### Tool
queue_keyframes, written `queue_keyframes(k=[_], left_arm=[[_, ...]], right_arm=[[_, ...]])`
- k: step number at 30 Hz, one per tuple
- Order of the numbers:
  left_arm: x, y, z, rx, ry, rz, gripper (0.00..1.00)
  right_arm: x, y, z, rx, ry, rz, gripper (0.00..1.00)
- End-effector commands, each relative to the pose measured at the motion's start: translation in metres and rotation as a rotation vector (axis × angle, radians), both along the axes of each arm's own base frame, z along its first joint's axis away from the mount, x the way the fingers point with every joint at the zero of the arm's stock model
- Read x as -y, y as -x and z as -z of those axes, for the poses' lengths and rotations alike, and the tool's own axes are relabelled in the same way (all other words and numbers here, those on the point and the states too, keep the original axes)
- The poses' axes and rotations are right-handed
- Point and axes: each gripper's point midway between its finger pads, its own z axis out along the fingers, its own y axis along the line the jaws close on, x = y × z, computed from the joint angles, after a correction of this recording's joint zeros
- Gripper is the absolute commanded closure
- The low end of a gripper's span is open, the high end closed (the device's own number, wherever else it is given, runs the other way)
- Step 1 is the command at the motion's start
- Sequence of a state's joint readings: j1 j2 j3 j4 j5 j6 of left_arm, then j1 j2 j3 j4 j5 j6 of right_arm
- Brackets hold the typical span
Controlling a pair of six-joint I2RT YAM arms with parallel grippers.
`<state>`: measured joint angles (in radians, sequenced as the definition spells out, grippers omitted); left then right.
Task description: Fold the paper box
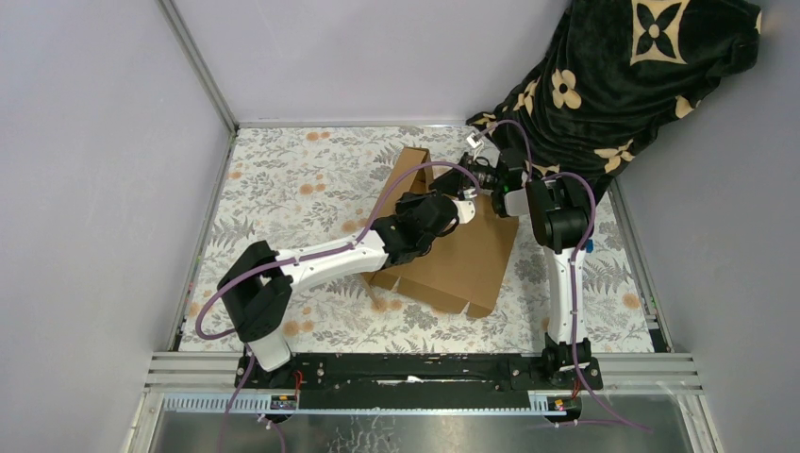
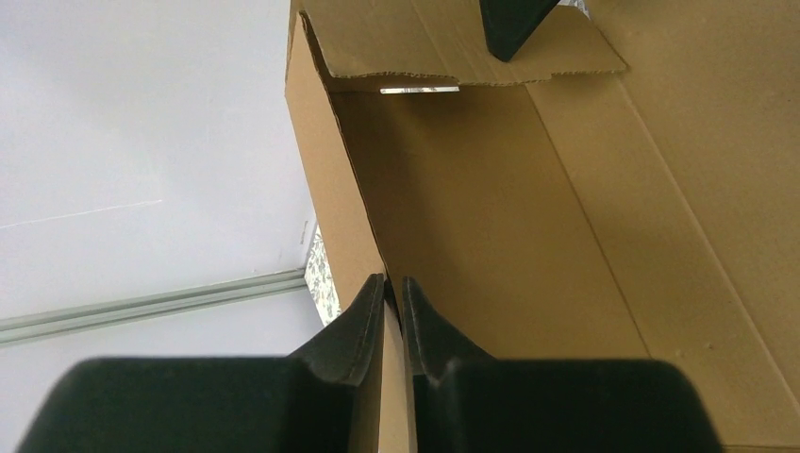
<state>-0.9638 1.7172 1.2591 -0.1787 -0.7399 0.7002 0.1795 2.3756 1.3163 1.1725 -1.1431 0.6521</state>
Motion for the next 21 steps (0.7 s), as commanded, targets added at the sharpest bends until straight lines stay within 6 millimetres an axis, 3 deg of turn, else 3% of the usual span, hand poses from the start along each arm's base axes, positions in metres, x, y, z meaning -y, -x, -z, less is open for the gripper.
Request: queue_keyframes(k=[1, 14, 21], left_arm=[[0.003, 0.000, 0.008, -0.028, 0.017, 0.014, 0.84], [-0.002, 0.000, 0.018, -0.062, 0.040, 0.020, 0.84], [-0.004, -0.003, 0.020, -0.075, 0.053, 0.020, 0.84]], right_arm=[[-0.009, -0.011, -0.030, 0.147, 0.026, -0.014, 0.26], [-0.011, -0.032, -0.030, 0.195, 0.082, 0.000, 0.26], [-0.016, -0.026, -0.044, 0.237, 0.017, -0.058, 0.25]])
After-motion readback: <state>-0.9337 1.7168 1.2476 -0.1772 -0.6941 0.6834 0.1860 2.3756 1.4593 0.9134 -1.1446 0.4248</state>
